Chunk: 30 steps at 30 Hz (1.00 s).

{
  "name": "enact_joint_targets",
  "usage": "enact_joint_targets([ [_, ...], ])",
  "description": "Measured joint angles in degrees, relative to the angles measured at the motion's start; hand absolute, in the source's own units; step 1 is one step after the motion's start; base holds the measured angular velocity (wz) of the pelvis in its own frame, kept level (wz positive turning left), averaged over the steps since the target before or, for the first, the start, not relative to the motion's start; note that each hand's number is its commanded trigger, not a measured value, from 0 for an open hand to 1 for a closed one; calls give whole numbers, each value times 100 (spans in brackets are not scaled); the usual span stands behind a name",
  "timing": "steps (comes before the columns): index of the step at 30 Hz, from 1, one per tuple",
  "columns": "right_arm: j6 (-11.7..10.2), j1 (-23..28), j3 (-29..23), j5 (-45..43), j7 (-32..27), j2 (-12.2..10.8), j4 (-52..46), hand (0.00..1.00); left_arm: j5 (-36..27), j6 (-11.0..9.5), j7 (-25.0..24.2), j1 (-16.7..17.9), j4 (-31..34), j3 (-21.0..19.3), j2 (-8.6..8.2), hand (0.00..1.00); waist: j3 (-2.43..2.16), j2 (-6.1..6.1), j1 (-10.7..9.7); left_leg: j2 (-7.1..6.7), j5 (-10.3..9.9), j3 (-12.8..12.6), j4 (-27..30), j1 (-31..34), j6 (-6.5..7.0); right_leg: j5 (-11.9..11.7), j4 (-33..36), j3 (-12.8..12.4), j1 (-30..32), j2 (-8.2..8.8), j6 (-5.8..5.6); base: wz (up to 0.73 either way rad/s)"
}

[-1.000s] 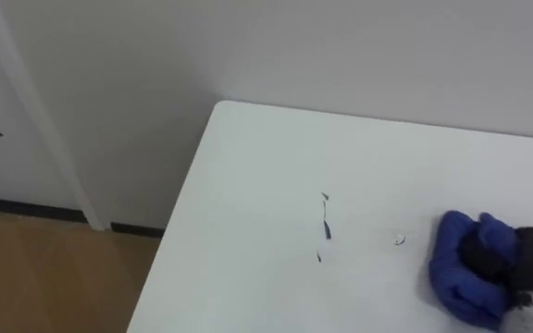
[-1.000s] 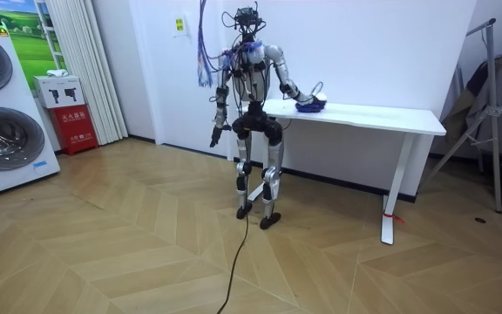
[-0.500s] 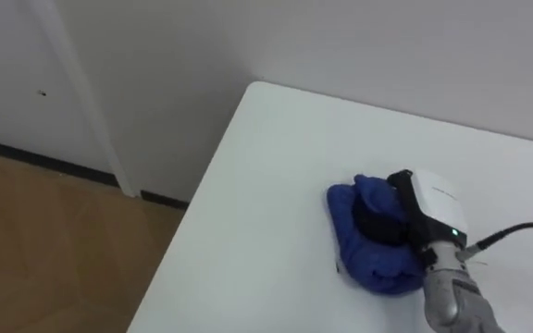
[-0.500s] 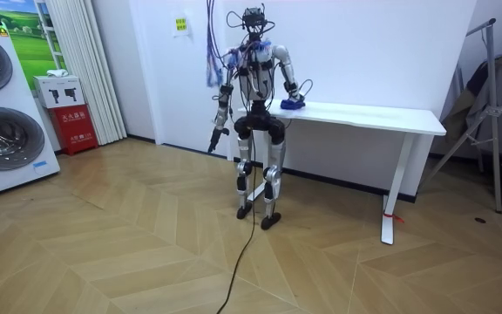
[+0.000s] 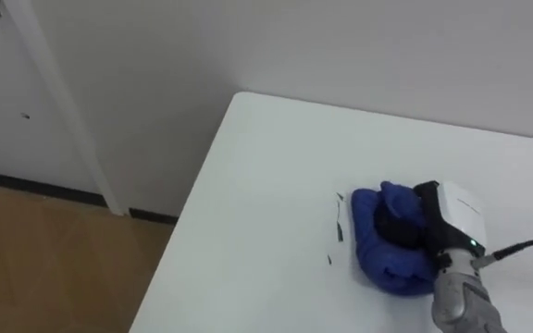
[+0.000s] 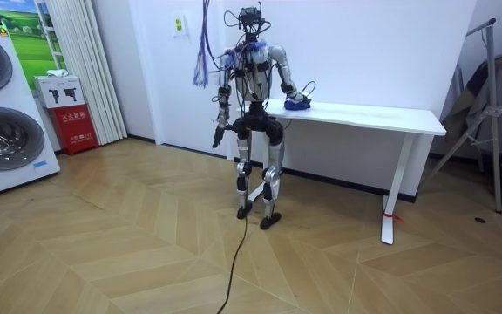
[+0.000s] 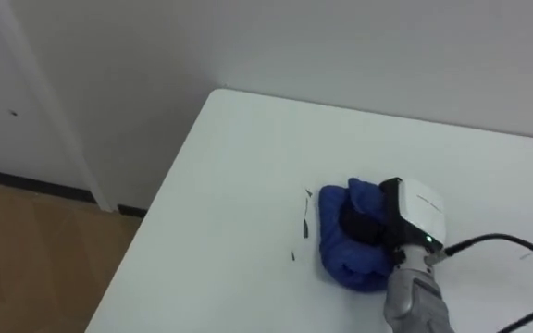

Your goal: Wipe table

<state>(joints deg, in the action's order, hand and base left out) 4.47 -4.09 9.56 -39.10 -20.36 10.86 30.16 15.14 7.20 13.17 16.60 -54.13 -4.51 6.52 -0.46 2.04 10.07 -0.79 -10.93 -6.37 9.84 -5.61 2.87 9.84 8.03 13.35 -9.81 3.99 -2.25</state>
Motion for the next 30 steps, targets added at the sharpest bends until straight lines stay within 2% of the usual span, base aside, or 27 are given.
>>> enact_joint_targets([
  [2, 139, -186, 303, -4, 143, 16, -100, 100, -26, 2, 0, -82, -3, 25, -15, 0, 34, 25, 145, 52, 24, -70, -25, 39, -39, -16, 42, -60, 83, -46, 27, -23],
  [3, 182, -338, 385, -148, 298, 16, -158, 100, -111, 1, -1, -90, 0, 37, -25, 0, 93, 34, 148, 47, 38, -68, -25, 55, -61, -19, 67, -53, 108, -68, 31, -5],
  [7, 155, -481, 487, -366, 480, -2, -215, 100, -109, 27, -12, 2, 15, 22, -22, 0, 112, 76, 162, 96, 51, -50, -21, 115, -89, -24, 59, -43, 208, -108, 40, 4],
  [9, -96, -305, 346, -297, 421, 32, -212, 100, -106, 84, -16, 191, 12, -30, -10, 0, 106, 78, 53, 95, 51, 46, -26, 89, -89, -24, 57, 90, 151, -104, 40, 24],
  [11, -330, -38, 218, -252, 253, 35, -168, 100, -107, 101, -29, 311, 109, -121, -2, 0, 98, 76, -66, 89, 50, 103, -22, 74, -89, -24, 34, 117, 79, -91, 40, 29],
  [12, -425, 35, 159, -213, 170, 37, -137, 100, -106, 96, -29, 354, 122, -167, 3, 0, 80, 87, -117, 68, 50, 152, -24, 69, -89, -24, 18, 113, 55, -79, 39, 43],
  [14, -726, 441, -305, -167, -166, 37, -101, 100, -64, 97, -14, 457, 119, -474, 4, 0, 58, 91, -231, -1, 49, 255, -37, 10, -85, -12, -55, 122, -85, -25, 21, 36],
  [15, -781, 580, -439, -166, -254, 37, -101, 100, -50, 97, -14, 467, 119, -575, 11, 0, 57, 89, -254, -13, 42, 278, -38, -14, -75, -12, -62, 135, -129, -18, 20, 27],
  [17, -955, 1091, -959, -34, -623, 65, -41, 100, -34, 97, -9, 539, 115, -916, 120, 0, 28, 92, -411, -53, 14, 375, -43, -116, -29, -8, -35, 169, -258, 9, 14, 19],
  [19, -996, 1243, -1239, 188, -745, 101, 92, 100, -37, 97, -4, 545, 117, -1089, 165, 0, 18, 84, -478, -74, -16, 360, -42, -168, 14, -4, -33, 173, -323, 26, 8, -6],
  [21, -997, 1240, -1396, 414, -770, 171, 294, 100, -45, 98, 1, 547, 118, -1081, 167, 0, -21, 45, -553, -110, -51, 373, -18, -209, 71, -2, -28, 177, -376, 58, 4, -9],
  [23, -981, 1157, -1365, 590, -766, 183, 454, 100, -55, 95, 36, 419, 125, -901, 173, 0, -34, 24, -565, -130, -74, 383, 10, -224, 104, -3, -22, 153, -408, 76, 2, 0],
  [25, -857, 927, -1294, 582, -736, 172, 529, 100, -66, 84, 79, 344, 118, -711, 136, 0, -36, 13, -505, -141, -78, 356, 42, -221, 109, -2, -22, 97, -403, 84, 0, -12],
  [28, -481, 567, -1121, 552, -590, 21, 536, 100, -97, 82, 140, 187, 85, -438, 31, 0, -28, 1, -396, -94, -73, 142, 57, -200, 101, -3, 19, -91, -284, 67, -8, -42],
  [30, -74, 342, -717, 387, -326, -4, 287, 100, -98, 104, 140, 61, 28, -288, -64, 0, -24, -5, -203, -26, -56, -66, 58, -140, 58, -7, 56, -107, -115, 35, -13, -52],
])
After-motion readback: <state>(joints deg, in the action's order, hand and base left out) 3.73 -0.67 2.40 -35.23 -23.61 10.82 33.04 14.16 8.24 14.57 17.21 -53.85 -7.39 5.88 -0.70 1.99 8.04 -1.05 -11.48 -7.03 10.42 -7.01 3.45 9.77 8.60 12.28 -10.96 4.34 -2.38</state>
